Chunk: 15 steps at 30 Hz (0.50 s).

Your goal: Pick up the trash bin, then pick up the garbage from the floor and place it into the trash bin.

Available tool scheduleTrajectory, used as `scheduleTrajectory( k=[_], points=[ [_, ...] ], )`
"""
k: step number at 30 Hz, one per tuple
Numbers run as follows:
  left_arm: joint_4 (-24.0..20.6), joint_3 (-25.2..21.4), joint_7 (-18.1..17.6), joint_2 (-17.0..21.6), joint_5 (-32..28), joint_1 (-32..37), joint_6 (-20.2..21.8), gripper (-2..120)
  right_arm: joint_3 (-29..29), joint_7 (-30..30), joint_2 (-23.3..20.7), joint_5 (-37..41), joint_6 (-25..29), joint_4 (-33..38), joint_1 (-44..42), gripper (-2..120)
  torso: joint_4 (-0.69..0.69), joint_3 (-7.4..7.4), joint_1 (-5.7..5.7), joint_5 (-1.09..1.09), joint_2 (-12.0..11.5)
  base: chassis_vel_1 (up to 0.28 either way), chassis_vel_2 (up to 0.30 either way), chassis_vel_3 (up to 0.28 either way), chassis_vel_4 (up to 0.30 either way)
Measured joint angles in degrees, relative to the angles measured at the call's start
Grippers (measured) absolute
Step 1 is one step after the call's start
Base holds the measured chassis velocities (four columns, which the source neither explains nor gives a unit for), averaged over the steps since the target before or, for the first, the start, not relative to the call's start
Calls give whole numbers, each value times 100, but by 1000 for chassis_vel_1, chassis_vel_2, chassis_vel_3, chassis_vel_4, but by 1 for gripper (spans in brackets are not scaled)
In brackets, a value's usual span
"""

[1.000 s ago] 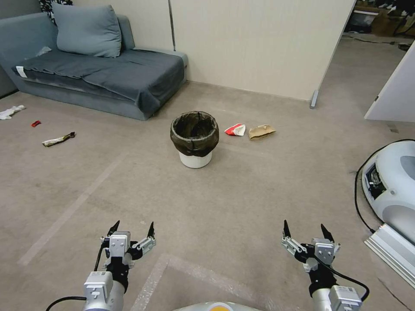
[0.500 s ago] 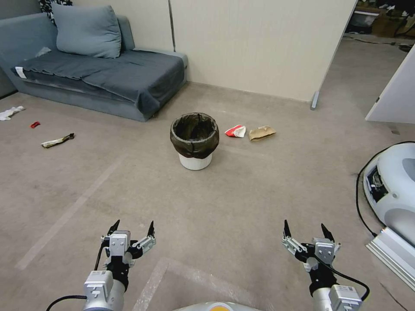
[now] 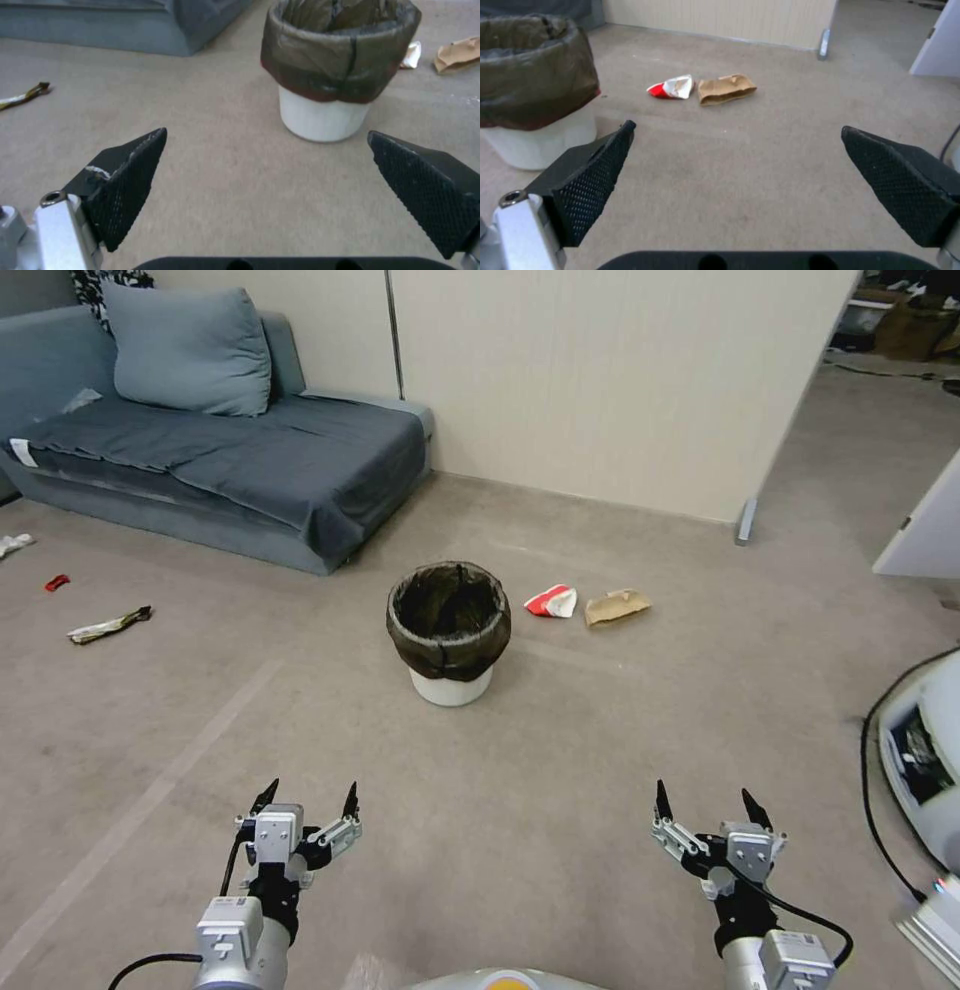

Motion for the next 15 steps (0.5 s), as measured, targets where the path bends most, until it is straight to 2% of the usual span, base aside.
scheduleTrajectory(
  k=[2,15],
  points=[
    [0,1,6,0,1,0,0,100,0,0,0,-1,3,-6,1,100,-2,0,0,-5,0,-231,177,194,-202],
    [17,5,17,-8,8,-5,-4,100,-4,0,-1,-2,10,-17,5,100,0,0,0,-1,0,-223,213,214,-218]
  ],
)
